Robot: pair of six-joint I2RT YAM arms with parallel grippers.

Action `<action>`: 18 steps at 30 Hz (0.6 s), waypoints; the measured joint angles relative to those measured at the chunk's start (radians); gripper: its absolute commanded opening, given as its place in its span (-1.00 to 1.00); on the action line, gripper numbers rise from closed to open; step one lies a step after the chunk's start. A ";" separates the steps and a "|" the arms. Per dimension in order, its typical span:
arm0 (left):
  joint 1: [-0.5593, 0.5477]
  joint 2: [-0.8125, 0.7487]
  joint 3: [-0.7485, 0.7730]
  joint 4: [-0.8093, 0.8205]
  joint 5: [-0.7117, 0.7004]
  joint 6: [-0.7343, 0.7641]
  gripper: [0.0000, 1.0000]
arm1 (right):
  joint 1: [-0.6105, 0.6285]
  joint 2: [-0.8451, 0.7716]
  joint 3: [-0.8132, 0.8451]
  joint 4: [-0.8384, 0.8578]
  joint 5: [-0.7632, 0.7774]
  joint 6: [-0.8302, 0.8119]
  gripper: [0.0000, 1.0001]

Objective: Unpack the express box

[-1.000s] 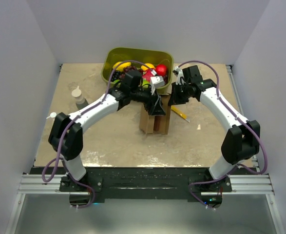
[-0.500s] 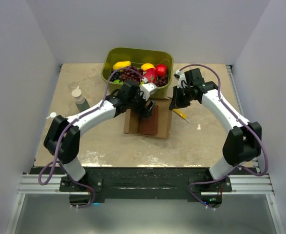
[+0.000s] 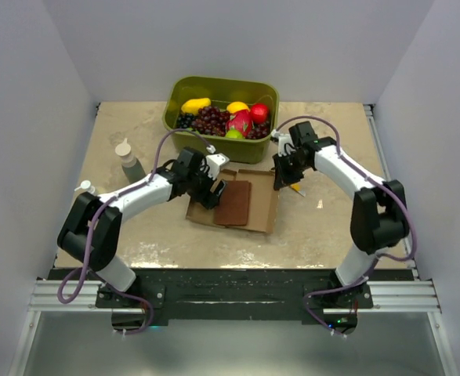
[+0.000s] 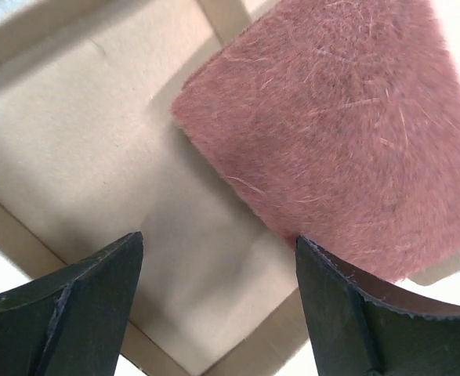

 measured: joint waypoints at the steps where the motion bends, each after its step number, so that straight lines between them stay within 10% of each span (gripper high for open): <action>1: 0.007 0.000 -0.003 0.003 0.022 0.000 0.64 | 0.000 0.028 0.000 0.000 0.006 -0.018 -0.75; 9: 0.054 0.005 -0.007 0.044 0.184 -0.018 0.63 | -0.029 0.042 0.019 0.020 0.061 -0.109 0.48; 18: 0.063 0.043 -0.015 0.076 0.252 -0.089 0.63 | 0.114 -0.238 0.088 0.249 0.046 -0.115 0.31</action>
